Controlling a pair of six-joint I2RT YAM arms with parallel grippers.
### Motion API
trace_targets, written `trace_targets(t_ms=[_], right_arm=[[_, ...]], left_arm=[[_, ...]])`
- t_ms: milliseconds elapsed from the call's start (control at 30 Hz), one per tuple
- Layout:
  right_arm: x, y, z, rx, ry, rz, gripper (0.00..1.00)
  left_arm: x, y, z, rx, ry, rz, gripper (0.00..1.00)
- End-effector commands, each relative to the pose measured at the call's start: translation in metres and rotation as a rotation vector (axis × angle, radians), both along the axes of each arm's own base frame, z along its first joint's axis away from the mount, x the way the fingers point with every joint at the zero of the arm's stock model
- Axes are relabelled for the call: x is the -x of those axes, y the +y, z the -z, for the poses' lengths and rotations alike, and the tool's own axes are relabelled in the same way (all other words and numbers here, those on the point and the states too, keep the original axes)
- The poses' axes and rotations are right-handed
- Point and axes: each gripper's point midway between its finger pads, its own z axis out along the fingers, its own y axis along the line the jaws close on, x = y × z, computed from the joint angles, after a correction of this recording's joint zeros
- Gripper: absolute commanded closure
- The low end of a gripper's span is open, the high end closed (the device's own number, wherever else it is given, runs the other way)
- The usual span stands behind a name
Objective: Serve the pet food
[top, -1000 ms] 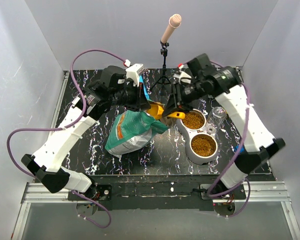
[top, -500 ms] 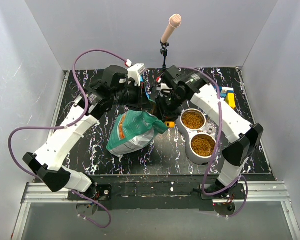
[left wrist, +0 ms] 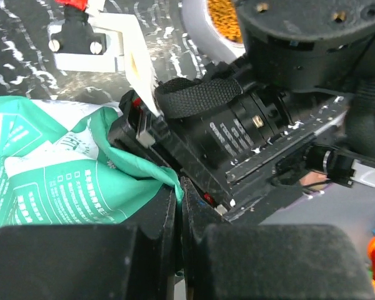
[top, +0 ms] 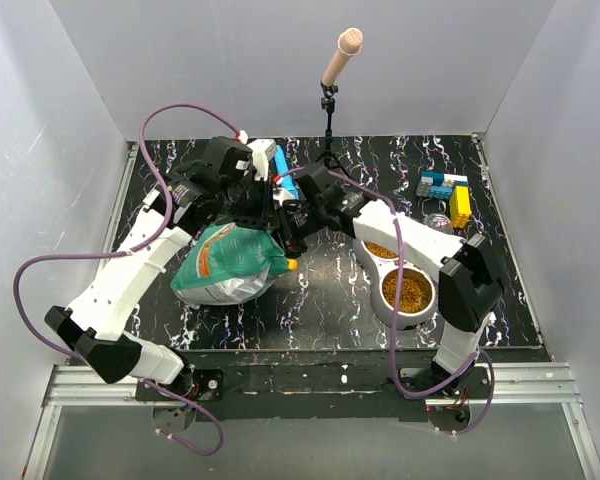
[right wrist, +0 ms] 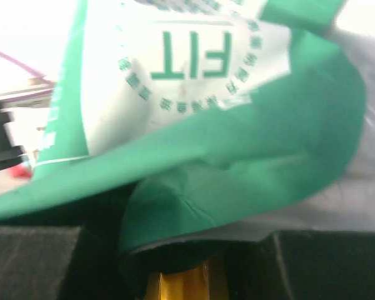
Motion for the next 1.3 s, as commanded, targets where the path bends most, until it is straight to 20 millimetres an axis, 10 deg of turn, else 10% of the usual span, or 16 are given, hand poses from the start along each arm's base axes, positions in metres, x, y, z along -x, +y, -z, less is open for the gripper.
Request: trace_targets(t_ms=[0,133,533,1167,1267], right_arm=[[0.016,0.019,-0.117,-0.649,0.045,-0.241,0.99],[0.004,-0.006,-0.138,-0.753,0.043,-0.212,0.99],[0.010,-0.043,-0.107,-0.534,-0.014,-0.047,0.99],[0.014,-0.089,-0.075,-0.288,-0.018,0.163,0.99],[0.020,-0.085,-0.098,-0.246,-0.050,0.158,0.99]], left_arm=[[0.005,-0.032,-0.115,0.298,-0.318,0.108,1.00],[-0.004,-0.009,-0.125,0.251,-0.409,0.007,1.00],[-0.022,0.044,-0.137,0.119,-0.540,-0.223,1.00],[-0.012,0.048,-0.141,0.147,-0.564,-0.207,1.00],[-0.016,0.042,-0.139,0.148,-0.554,-0.190,1.00]])
